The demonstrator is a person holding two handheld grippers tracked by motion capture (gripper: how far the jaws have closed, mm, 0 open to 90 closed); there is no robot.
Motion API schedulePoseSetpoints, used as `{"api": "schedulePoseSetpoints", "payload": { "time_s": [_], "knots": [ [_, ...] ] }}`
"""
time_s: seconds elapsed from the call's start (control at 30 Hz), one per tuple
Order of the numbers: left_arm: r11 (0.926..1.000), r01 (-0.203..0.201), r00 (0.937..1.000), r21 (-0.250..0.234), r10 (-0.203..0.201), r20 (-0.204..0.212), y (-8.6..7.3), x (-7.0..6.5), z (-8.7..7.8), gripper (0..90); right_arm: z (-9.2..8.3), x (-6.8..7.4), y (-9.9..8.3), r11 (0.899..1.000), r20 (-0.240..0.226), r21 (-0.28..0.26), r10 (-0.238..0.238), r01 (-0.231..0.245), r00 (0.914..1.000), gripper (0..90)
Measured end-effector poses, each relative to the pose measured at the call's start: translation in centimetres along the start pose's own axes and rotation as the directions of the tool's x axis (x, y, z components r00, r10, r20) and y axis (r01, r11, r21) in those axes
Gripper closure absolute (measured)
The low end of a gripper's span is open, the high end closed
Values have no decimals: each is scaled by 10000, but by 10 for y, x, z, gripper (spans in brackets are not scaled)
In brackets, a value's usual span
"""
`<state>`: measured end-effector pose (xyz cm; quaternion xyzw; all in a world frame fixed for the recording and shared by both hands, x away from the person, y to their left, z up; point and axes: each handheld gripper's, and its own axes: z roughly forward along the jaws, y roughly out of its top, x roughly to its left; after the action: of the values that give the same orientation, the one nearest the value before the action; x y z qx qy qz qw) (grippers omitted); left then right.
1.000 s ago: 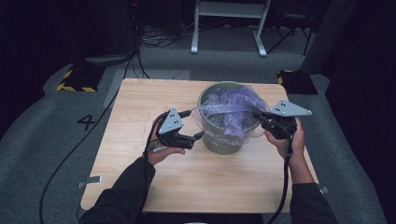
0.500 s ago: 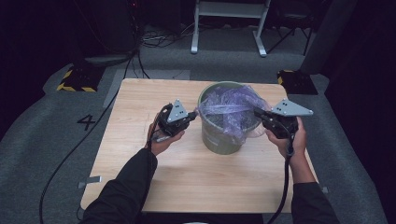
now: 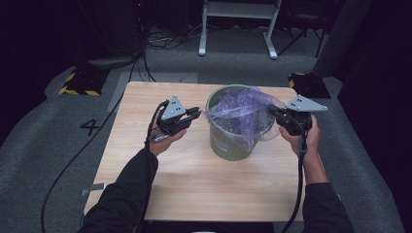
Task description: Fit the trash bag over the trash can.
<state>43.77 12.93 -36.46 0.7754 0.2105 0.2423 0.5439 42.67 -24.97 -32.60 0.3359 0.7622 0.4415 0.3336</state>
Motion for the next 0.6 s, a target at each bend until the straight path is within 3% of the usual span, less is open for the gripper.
{"api": "schedulePoseSetpoints", "payload": {
  "time_s": [0.03, 0.1, 0.13, 0.27, 0.37, 0.6],
  "knots": [
    [9999, 81, 9997, -147, -77, 246, 1, 0, -1, 747, 1, -1, 1, 10000, -22, 12, 36, -36, 10000, 900],
    [9995, 323, 9981, -27, -321, 523, 5, -1, 1, 503, 2, -1, 2, 10000, -61, 45, 56, -55, 10000, 900],
    [9996, 273, 9972, -72, -268, 695, 7, -2, 1, 433, 3, 0, 2, 10000, -34, 67, -6, 6, 10000, 900],
    [9990, 240, 9906, -372, -188, 1355, 15, -7, 1, 266, 4, 3, 4, 9999, -66, 58, -111, 112, 9999, 900],
    [9978, 234, 9836, -628, -117, 1800, 20, -9, -4, 235, 3, 5, 6, 9999, -61, 43, -152, 153, 9999, 900],
    [9968, 158, 9778, -790, 11, 2097, 30, -13, -17, 201, 0, 9, 9, 9993, -73, 79, -358, 359, 9993, 900]
  ]
}}
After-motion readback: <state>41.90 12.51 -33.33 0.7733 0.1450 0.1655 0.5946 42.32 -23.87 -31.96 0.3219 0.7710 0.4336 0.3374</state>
